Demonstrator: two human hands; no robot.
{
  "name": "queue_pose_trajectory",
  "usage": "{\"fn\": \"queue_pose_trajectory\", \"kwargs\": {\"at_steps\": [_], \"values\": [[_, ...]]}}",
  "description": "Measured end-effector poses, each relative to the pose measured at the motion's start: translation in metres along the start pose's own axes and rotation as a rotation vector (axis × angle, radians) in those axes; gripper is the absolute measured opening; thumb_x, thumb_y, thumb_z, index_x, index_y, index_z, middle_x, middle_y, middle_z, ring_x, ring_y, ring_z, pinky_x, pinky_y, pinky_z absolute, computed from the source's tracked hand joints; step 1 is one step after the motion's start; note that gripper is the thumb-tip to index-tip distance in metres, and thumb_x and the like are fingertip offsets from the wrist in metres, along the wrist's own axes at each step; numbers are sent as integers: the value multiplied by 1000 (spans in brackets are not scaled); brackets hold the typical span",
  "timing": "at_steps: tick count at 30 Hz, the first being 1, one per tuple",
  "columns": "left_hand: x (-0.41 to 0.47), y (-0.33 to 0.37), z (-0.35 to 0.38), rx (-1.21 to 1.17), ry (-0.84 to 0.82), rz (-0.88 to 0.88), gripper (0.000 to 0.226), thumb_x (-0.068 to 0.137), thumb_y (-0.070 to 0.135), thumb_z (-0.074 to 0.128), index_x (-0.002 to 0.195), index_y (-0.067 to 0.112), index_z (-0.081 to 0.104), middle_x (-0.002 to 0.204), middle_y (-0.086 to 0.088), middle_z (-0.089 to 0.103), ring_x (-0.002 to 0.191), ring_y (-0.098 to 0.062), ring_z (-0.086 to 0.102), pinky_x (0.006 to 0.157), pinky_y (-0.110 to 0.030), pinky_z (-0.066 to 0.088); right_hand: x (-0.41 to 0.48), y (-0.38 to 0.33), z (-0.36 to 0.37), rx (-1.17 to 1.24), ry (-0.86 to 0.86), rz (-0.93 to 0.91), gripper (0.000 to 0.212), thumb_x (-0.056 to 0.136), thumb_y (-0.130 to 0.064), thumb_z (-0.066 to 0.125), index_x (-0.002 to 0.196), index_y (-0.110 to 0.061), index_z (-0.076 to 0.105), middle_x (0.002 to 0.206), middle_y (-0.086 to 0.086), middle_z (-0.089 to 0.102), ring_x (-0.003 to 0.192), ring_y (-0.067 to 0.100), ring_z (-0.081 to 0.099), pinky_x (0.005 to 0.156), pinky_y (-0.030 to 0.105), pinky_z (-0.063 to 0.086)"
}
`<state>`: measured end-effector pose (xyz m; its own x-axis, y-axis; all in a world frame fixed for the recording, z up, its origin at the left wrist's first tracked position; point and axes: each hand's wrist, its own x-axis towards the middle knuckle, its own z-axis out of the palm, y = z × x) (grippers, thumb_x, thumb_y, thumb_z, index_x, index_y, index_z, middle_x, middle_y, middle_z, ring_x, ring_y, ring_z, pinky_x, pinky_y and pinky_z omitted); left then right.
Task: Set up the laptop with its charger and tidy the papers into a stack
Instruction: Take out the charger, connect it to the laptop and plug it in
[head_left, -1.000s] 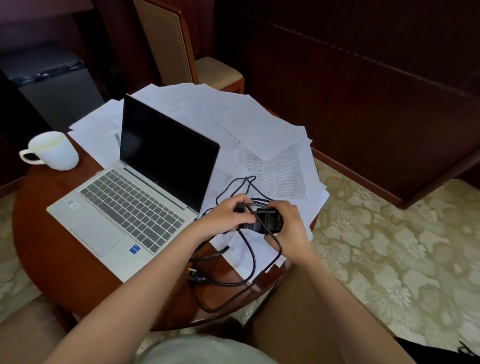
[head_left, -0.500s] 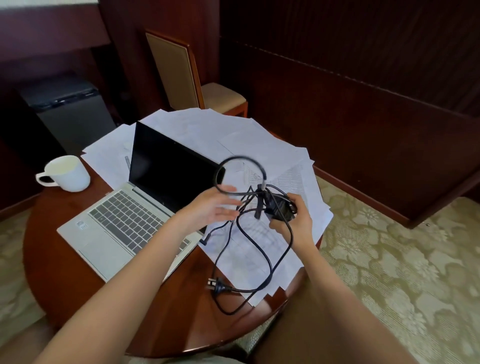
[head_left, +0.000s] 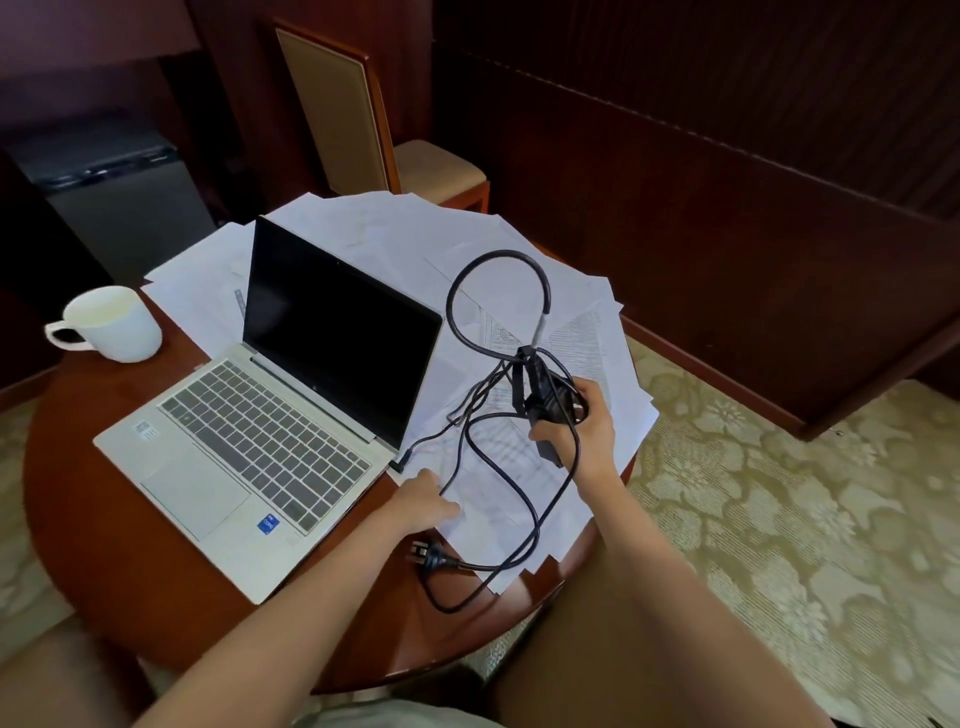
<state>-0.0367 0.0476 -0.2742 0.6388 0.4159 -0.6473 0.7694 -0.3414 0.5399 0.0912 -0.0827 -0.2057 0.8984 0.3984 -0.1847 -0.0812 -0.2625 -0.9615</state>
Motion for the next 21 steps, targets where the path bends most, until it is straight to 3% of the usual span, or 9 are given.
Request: {"fn": "queue_pose_trajectory", "kwargs": {"at_steps": [3,6,10,14,17,21], "values": [[-6,1,8,115,-4,69,82,79,48,65,143,17,24,141,-11,30,131,-29,32,105,-35,34,-1,0,-2,32,-22,26,50,65,15,64,103,-12,48,61,12,52,40,22,42,37,20,34],[-15,4,17,363,-23,144,93,69,59,69,142,26,22,140,-9,26,132,-30,27,106,-39,28,-3,0,-4,67,-38,39,46,68,19,62,101,-11,47,63,5,51,45,21,40,35,19,34],[-19,2,26,689,-24,220,87,63,47,77,133,25,30,135,-9,24,125,-29,28,99,-35,31,-2,1,-6,98,-58,72,47,70,19,63,103,-10,46,70,-2,52,51,15,44,37,15,39],[-23,3,27,570,11,174,62,64,31,76,114,18,42,122,-8,32,110,-25,38,77,-28,40,3,9,-5,73,-33,87,51,66,12,70,104,-16,49,87,0,56,68,17,54,56,26,50],[-25,9,30,503,7,128,64,68,24,73,120,14,36,119,-10,34,106,-27,45,74,-31,44,6,14,-4,107,-19,126,54,64,12,71,102,-20,49,90,2,56,80,27,56,74,42,54],[-27,14,33,313,-4,119,71,74,15,69,128,15,22,101,-7,45,84,-22,52,62,-27,42,6,14,-4,146,-42,165,54,64,14,70,101,-21,49,91,5,56,82,34,57,79,54,54]]}}
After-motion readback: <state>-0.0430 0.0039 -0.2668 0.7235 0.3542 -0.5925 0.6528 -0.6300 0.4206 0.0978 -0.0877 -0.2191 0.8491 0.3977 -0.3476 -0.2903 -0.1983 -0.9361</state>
